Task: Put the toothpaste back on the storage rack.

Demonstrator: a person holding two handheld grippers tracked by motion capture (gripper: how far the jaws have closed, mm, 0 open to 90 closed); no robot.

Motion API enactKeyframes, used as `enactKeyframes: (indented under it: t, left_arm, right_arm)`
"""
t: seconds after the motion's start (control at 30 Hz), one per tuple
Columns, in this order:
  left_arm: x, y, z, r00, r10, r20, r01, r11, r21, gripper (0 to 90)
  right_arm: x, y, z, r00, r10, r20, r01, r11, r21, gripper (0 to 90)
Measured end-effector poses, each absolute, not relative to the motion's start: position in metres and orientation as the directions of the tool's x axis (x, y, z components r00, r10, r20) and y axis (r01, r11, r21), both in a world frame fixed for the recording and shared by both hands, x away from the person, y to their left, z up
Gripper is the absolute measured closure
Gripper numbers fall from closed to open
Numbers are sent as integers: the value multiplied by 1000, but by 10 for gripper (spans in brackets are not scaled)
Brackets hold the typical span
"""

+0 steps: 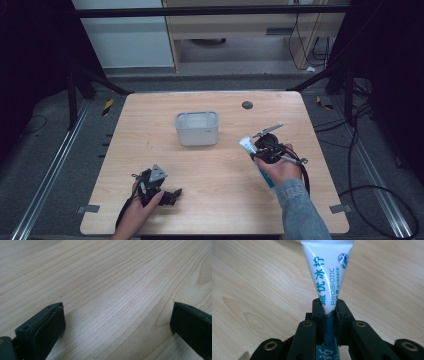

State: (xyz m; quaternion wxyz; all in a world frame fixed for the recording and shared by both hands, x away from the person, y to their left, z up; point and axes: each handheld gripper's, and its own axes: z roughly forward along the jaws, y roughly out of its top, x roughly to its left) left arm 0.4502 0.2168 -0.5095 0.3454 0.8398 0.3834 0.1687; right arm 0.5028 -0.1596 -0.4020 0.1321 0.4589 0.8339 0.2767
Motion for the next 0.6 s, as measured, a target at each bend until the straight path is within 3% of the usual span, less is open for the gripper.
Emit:
enactKeyframes:
  t: [0.6]
  left_arm:
    - [450,217,-510,649,760,18,527,-467,710,0]
  right_arm:
    - [501,-148,-374,-504,864,-18,569,347,745,801]
